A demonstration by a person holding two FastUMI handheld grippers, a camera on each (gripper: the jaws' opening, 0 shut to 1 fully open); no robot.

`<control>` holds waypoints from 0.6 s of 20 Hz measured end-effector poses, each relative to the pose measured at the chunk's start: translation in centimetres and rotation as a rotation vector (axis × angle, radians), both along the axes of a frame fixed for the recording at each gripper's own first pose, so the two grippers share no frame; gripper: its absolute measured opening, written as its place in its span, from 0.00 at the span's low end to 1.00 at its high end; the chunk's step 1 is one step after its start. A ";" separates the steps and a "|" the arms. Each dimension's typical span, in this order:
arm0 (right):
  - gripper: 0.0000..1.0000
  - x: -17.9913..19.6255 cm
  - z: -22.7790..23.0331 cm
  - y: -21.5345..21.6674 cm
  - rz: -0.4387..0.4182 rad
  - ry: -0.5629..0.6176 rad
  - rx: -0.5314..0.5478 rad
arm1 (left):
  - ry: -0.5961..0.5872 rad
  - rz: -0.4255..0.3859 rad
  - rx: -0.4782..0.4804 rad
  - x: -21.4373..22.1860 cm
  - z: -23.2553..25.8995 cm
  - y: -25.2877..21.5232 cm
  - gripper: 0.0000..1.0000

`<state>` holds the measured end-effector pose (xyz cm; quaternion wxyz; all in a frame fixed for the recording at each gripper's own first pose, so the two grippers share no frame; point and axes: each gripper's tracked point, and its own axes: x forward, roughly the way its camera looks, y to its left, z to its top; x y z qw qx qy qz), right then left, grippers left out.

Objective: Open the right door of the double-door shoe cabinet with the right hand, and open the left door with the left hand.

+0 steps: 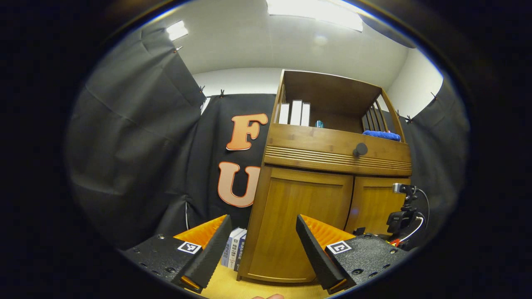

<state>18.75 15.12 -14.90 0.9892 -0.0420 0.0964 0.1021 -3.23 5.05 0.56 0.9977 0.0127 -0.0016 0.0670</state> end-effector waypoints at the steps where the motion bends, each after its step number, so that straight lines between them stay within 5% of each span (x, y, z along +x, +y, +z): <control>1: 0.33 -0.2 0.0 0.0 0.011 -0.001 -0.009 | 0.005 -0.006 0.005 -0.1 0.1 -0.2 0.95; 12: 0.33 -1.4 1.2 0.3 0.093 0.038 0.016 | 0.021 -0.012 0.031 -1.2 0.1 -1.3 0.94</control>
